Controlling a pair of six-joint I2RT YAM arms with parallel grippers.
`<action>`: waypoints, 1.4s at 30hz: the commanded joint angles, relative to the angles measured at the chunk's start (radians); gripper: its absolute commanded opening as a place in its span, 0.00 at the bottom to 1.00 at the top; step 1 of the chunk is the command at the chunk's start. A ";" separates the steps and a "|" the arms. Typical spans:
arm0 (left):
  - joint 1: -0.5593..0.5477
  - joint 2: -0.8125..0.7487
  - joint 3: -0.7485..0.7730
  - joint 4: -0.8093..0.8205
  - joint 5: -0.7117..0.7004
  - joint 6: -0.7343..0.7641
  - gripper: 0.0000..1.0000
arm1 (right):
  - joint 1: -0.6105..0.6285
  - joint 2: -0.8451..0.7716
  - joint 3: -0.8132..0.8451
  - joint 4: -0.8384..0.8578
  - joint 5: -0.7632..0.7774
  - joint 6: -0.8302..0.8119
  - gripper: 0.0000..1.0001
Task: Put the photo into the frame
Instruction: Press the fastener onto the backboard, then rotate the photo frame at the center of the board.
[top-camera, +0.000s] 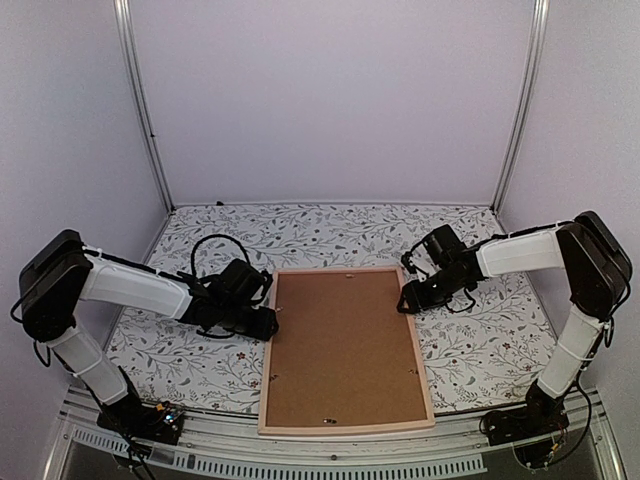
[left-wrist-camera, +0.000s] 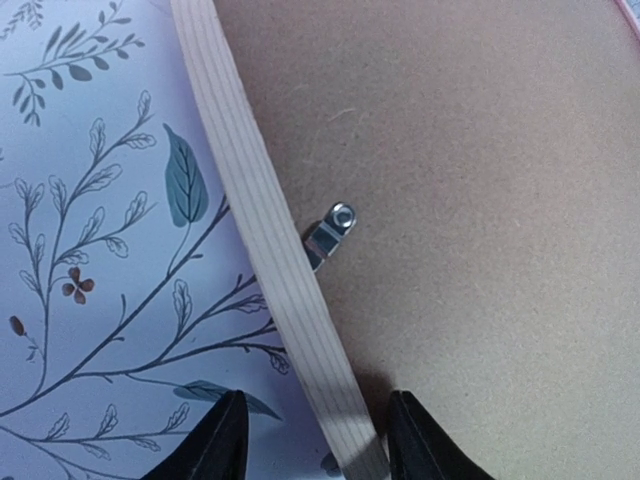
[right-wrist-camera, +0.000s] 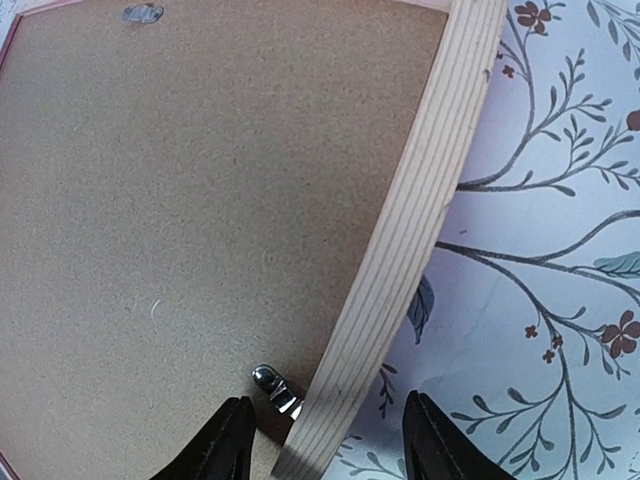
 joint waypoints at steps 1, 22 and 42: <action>-0.008 -0.021 0.017 -0.018 -0.020 0.009 0.51 | -0.005 -0.040 -0.005 -0.024 -0.010 0.027 0.55; 0.058 -0.109 0.101 -0.047 -0.008 0.047 0.88 | 0.081 -0.193 -0.202 -0.010 0.032 0.181 0.57; 0.180 -0.097 0.150 -0.027 0.086 0.187 0.87 | -0.022 0.056 0.095 -0.057 0.056 -0.144 0.07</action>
